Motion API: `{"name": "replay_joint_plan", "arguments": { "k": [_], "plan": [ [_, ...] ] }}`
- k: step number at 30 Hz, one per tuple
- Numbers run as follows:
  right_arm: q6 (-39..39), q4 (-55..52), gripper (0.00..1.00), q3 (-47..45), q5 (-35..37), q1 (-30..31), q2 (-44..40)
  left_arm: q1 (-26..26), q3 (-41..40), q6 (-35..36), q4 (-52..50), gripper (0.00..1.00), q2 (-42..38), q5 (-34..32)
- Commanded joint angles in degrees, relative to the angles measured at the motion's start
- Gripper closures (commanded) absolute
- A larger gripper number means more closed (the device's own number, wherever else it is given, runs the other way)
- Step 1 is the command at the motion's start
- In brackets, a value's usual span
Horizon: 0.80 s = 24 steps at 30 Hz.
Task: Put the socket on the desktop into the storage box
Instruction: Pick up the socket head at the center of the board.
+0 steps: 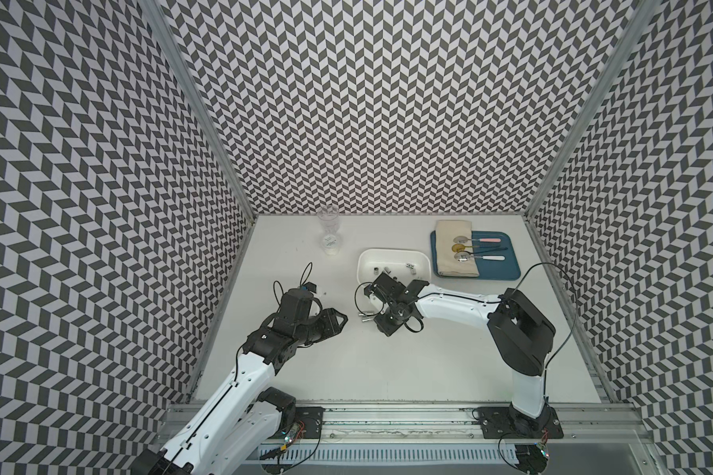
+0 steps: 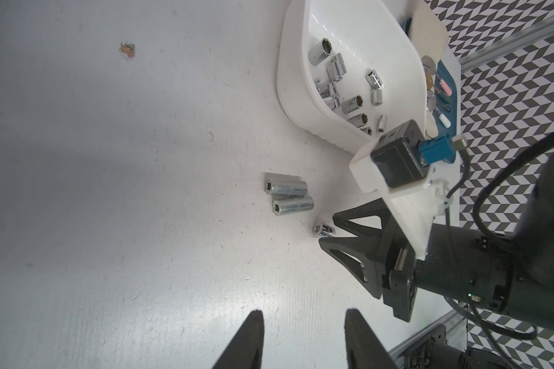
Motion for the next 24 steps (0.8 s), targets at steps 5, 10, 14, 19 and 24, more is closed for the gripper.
{"name": "replay_joint_plan", "arguments": {
  "k": [5, 10, 14, 19, 24],
  "plan": [
    [-0.3, 0.1, 0.63, 0.8, 1.5, 1.1, 2.2, 0.2, -0.4, 0.0, -0.9, 0.55, -0.7, 0.4],
    [-0.1, 0.1, 0.66, 0.8, 2.4, 1.6, 3.2, 0.2, -0.4, 0.0, -0.9, 0.55, -0.6, 0.4],
    [0.1, 0.2, 0.75, 0.9, 2.6, 1.8, 3.6, 0.2, -0.4, 0.0, -0.9, 0.55, -0.6, 0.4],
    [0.5, 0.0, 0.77, 1.5, 3.2, 1.8, 2.6, 0.2, -0.4, 0.0, -0.8, 0.55, -0.5, 0.4],
    [0.9, -0.3, 0.78, 2.2, 3.3, 1.7, 0.6, 0.2, -0.4, 0.0, -0.8, 0.55, -0.5, 0.3]
  ]
}}
